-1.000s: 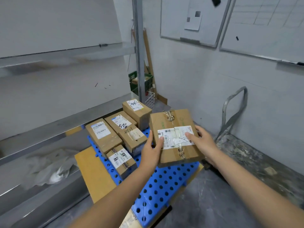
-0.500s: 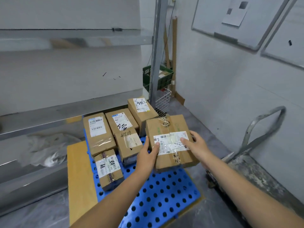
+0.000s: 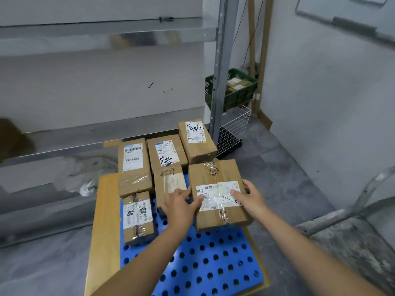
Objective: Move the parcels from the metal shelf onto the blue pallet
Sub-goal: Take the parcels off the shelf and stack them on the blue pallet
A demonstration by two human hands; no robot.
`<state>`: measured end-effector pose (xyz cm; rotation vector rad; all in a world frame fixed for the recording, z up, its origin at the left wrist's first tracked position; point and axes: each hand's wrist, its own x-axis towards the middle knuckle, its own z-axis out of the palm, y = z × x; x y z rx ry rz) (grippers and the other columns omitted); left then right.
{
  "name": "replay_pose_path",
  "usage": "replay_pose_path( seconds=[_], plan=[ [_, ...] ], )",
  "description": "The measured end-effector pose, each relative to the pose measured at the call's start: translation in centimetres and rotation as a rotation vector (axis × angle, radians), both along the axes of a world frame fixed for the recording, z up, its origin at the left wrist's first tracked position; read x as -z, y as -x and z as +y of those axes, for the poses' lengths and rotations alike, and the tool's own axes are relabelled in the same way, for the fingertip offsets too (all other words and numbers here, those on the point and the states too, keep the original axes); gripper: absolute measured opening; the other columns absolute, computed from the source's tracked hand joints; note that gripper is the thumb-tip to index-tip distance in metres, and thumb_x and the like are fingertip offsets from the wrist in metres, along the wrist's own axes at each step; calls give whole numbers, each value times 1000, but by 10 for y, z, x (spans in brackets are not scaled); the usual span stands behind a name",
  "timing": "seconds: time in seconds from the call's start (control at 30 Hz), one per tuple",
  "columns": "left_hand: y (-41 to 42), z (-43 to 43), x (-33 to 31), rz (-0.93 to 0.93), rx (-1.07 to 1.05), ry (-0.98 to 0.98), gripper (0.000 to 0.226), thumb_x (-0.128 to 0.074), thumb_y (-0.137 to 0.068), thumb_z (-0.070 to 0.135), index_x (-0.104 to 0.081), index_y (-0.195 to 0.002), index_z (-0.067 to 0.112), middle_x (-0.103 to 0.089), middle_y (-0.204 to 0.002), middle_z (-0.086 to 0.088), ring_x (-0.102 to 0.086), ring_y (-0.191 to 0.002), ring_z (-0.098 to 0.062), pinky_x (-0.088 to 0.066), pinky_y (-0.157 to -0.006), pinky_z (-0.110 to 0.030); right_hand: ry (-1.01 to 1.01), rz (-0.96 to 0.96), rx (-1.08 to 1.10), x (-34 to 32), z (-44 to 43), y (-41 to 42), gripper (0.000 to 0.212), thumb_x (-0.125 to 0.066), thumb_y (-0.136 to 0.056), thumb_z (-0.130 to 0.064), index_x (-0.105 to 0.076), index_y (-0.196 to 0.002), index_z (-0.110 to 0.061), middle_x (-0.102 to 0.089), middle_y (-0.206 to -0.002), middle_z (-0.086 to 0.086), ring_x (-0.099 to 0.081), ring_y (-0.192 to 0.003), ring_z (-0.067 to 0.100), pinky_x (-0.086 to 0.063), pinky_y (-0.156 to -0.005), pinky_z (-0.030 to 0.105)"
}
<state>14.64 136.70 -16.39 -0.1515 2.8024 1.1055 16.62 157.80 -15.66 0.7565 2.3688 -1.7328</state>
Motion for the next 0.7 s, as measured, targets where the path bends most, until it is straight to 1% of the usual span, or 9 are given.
replay_pose_path(
  seconds=[0.1,0.17,0.27,0.33,0.37,0.53,0.6,0.67,0.7],
  plan=[
    [6,7,6,17,-31,107,49,-60,-81,64,-66,-121,35,-61,-114,5,-40,-114,-21,-16,-82,-33,33,-30,-38,18,6,16,54,-68,-87,-25,-44,-135,-22,-56,-115,-6,-59,-86,2,-48,-59,18],
    [9,11,12,22,-39,179,48,-59,-82,64,-66,-119,34,-62,-113,3,-39,-113,-23,-13,-79,-32,46,-49,-64,28,10,26,56,-68,-87,-26,-42,-136,-22,-54,-111,-9,-58,-84,1,-47,-56,16],
    [7,18,22,6,-71,249,44,-58,-84,63,-64,-116,32,-63,-109,7,-40,-113,-21,-22,-89,-35,44,-71,-96,43,11,37,53,-68,-87,-27,-43,-134,-24,-53,-101,-18,-56,-80,-3,-43,-51,10],
    [4,25,27,7,-130,209,43,-60,-84,60,-61,-116,30,-62,-110,7,-39,-121,-22,-27,-99,-39,55,-80,-112,53,12,40,50,-66,-88,-27,-45,-133,-25,-56,-101,-19,-57,-81,-3,-43,-51,10],
    [3,28,29,20,-152,195,43,-61,-84,58,-59,-117,30,-61,-112,7,-38,-122,-21,-28,-100,-39,65,-81,-114,58,13,41,49,-66,-89,-26,-45,-133,-25,-58,-102,-18,-58,-83,-3,-44,-53,12],
    [3,32,34,40,-110,277,45,-53,-91,55,-54,-129,30,-54,-122,9,-39,-117,-15,-26,-95,-31,100,-83,-132,71,15,47,53,-66,-89,-27,-42,-136,-25,-54,-98,-23,-60,-85,-1,-47,-51,10],
    [3,35,36,35,-78,266,34,-55,-92,50,-59,-119,30,-54,-112,8,-43,-110,-14,-27,-89,-29,110,-81,-152,74,13,50,56,-66,-89,-28,-40,-139,-26,-53,-101,-22,-61,-87,0,-49,-51,11],
    [3,40,39,29,-62,236,29,-59,-91,45,-60,-111,24,-50,-103,7,-46,-101,-14,-35,-88,-27,107,-77,-165,78,11,52,58,-65,-89,-26,-40,-141,-25,-53,-101,-21,-61,-86,-1,-49,-51,11],
    [3,42,39,27,-72,204,30,-60,-91,43,-61,-113,22,-48,-103,6,-45,-100,-13,-40,-89,-28,102,-74,-167,80,11,53,58,-65,-90,-24,-39,-142,-24,-53,-100,-22,-60,-84,-2,-48,-51,11]
  ],
)
